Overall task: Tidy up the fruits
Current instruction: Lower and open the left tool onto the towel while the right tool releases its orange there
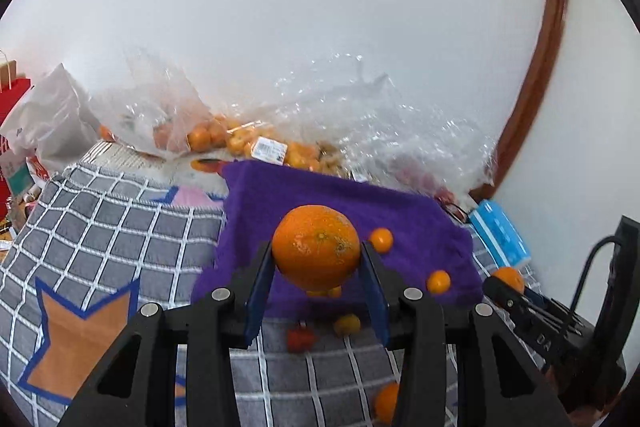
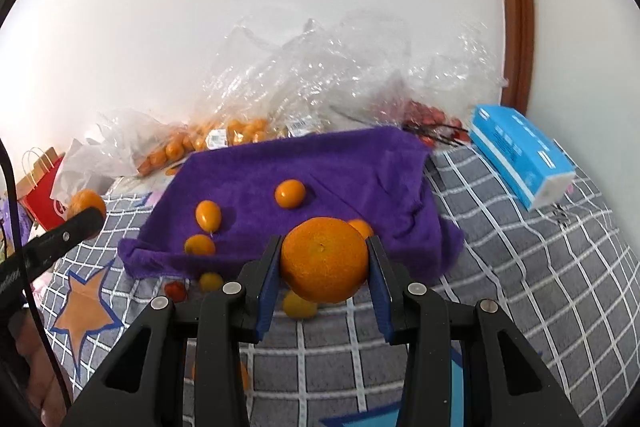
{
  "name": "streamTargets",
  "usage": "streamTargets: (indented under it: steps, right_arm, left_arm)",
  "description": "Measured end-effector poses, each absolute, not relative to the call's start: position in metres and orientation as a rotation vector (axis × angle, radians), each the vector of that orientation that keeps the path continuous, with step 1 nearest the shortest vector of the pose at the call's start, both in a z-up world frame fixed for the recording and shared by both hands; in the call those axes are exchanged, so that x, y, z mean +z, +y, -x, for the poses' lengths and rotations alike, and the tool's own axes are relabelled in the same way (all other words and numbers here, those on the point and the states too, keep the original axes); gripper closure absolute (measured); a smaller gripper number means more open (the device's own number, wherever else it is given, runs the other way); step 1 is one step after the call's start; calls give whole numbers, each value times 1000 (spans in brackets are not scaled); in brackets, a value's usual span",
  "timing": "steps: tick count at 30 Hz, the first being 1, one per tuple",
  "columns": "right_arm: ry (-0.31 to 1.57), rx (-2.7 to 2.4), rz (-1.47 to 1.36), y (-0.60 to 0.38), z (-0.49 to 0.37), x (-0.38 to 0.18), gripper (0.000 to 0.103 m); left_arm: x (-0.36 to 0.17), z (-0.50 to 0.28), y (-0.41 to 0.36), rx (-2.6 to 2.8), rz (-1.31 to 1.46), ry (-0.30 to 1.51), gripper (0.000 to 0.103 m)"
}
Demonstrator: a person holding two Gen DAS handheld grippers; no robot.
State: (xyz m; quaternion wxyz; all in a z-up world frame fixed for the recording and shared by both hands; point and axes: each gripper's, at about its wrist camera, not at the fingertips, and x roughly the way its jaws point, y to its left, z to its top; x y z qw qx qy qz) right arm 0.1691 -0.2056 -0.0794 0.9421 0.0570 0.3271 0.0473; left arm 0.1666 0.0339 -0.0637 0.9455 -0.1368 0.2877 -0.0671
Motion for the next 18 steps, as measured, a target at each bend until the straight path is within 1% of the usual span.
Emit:
streamTargets:
  steps: [10,14,18]
  right_arm:
    - [657,99,-114,-190,-209,-76,63]
    - [653,105,-103,-181,-222,-85,63]
    - [666,117,-107,-180,-230,-100,63]
  left_arm:
    - [-72,-205,38,-99,306,580,62]
    - [-83,-211,42,-101,327,574,62]
    - [-97,-214,44,-114,363,614,62]
